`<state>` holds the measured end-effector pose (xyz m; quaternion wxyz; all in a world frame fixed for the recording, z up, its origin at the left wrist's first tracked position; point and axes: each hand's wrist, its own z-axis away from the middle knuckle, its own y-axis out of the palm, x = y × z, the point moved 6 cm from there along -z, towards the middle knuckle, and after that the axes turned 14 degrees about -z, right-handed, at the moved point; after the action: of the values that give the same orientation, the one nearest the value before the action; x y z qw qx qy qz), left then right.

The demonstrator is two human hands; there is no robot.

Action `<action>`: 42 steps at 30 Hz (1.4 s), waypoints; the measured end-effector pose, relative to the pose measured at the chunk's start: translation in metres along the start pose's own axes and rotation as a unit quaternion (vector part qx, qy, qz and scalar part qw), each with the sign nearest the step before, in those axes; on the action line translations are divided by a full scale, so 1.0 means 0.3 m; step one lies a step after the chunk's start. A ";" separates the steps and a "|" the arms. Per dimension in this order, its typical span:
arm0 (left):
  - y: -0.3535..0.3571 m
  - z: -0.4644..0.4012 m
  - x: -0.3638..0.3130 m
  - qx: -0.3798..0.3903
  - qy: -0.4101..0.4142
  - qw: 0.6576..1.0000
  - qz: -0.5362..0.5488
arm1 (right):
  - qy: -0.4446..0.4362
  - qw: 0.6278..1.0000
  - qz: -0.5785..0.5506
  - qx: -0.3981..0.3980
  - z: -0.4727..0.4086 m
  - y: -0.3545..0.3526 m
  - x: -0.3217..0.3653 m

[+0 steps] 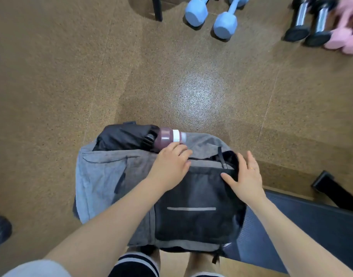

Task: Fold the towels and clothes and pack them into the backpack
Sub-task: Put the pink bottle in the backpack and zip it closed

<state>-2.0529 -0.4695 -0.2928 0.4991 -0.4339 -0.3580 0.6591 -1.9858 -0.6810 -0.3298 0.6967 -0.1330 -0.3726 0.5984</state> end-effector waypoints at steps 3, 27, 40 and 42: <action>0.034 0.019 -0.084 0.010 -0.020 0.999 -0.046 | 0.077 0.972 -0.219 0.045 -0.017 0.003 -0.076; -0.198 0.602 -0.475 -0.122 -0.402 0.783 0.459 | -0.035 0.913 -0.377 0.153 0.652 -0.107 0.278; -0.400 1.238 -0.244 -0.190 -0.253 0.906 0.281 | -0.487 0.868 -0.093 0.008 1.153 -0.016 0.604; -0.422 1.296 -0.241 -0.192 -0.231 0.916 0.265 | -0.527 0.837 -0.026 0.142 1.154 0.043 0.615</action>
<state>-2.3611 -0.5234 -0.0199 0.1168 -0.4357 -0.4552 0.7677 -2.2289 -0.5959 -0.0338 0.4214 0.3129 -0.5980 0.6058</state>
